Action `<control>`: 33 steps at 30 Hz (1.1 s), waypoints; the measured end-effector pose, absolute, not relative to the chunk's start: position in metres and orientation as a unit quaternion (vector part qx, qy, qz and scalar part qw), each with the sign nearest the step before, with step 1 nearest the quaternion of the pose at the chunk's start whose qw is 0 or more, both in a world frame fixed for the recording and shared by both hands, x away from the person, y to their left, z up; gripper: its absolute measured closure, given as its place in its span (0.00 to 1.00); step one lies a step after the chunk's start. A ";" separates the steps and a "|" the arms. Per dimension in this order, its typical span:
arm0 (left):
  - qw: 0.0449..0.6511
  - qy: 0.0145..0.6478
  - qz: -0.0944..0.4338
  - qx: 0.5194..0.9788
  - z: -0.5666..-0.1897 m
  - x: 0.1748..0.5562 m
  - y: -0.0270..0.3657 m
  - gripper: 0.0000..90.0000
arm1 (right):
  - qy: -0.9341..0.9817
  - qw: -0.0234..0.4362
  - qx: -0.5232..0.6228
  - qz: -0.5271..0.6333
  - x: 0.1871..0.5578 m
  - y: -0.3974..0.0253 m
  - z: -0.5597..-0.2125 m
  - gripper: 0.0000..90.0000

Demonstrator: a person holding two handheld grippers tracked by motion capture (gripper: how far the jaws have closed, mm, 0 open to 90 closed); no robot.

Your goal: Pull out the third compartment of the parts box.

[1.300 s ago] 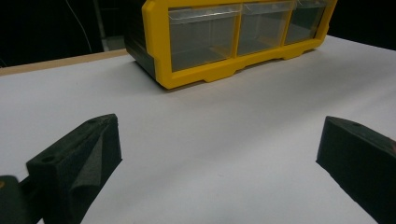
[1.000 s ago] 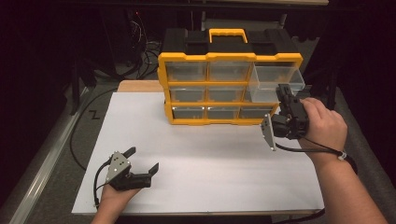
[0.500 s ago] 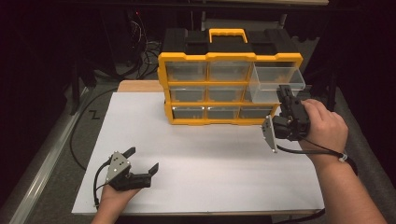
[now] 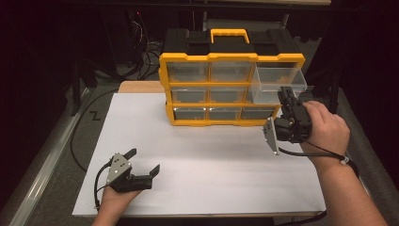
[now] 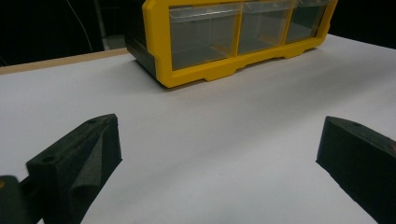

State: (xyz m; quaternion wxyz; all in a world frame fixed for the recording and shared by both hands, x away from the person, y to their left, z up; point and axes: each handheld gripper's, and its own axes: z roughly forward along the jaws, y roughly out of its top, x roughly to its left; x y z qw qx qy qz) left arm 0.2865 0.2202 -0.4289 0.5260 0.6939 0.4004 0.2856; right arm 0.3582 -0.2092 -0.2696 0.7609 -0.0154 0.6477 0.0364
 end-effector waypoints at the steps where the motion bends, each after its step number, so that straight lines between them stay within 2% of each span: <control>1: 0.526 0.400 0.285 0.694 -0.429 0.287 0.220 0.01 | 0.650 0.759 -0.016 0.034 0.358 -0.209 -0.270 0.80; 10: 0.524 0.399 0.285 0.696 -0.429 0.286 0.219 0.01 | 0.662 0.746 -0.013 0.063 0.344 -0.200 -0.279 0.59; 15: 0.526 0.399 0.286 0.695 -0.429 0.286 0.220 0.01 | 0.679 0.730 -0.023 0.075 0.340 -0.189 -0.302 0.55; 33: 0.527 0.400 0.288 0.693 -0.429 0.286 0.221 0.01 | 0.759 0.646 -0.017 0.072 0.340 -0.173 -0.404 0.51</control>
